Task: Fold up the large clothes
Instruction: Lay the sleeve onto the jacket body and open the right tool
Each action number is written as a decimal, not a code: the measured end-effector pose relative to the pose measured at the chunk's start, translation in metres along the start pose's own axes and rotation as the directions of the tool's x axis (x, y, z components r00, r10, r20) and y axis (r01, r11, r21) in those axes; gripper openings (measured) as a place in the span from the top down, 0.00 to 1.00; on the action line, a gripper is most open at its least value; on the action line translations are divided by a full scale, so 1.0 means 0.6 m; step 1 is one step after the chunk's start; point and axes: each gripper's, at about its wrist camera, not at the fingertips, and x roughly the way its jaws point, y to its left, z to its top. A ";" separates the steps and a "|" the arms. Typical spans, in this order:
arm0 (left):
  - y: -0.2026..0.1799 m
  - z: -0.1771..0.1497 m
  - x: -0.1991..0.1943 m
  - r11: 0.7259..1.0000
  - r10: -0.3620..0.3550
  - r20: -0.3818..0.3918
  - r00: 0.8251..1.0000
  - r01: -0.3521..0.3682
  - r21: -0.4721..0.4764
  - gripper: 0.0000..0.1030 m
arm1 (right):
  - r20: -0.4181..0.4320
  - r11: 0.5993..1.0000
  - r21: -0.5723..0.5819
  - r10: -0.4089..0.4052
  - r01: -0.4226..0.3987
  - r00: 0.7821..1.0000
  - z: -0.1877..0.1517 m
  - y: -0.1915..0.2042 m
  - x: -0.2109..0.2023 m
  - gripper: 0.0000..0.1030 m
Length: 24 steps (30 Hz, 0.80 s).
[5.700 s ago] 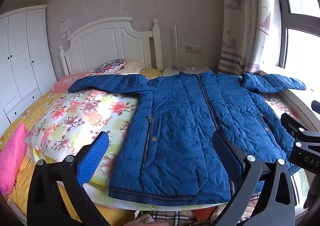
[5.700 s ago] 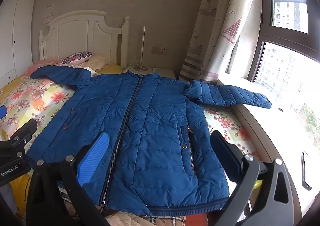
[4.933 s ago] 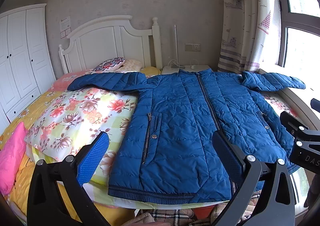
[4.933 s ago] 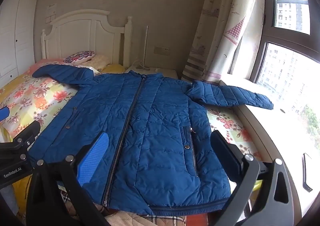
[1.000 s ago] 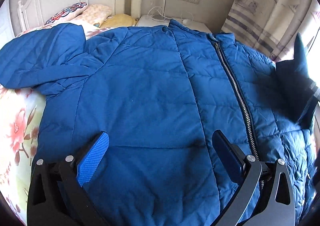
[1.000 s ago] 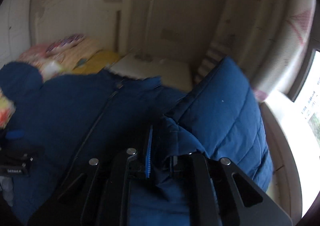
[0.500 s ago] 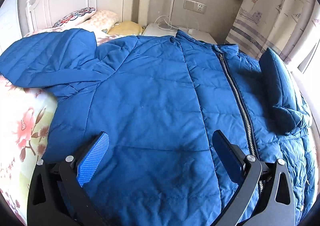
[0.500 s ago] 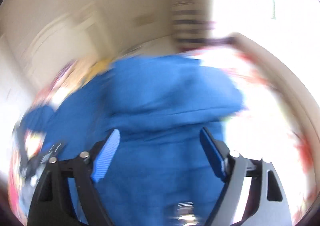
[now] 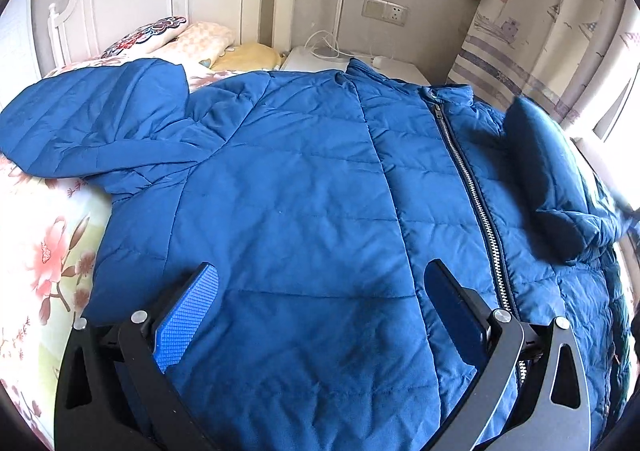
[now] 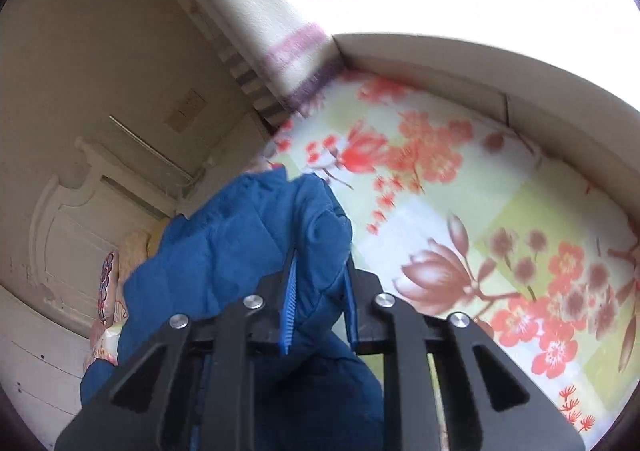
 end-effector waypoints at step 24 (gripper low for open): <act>0.005 -0.008 -0.009 0.999 -0.026 0.019 0.999 0.027 -0.017 0.04 | -0.072 0.704 -0.700 0.092 -0.116 0.993 -0.131 0.353 -0.051 0.30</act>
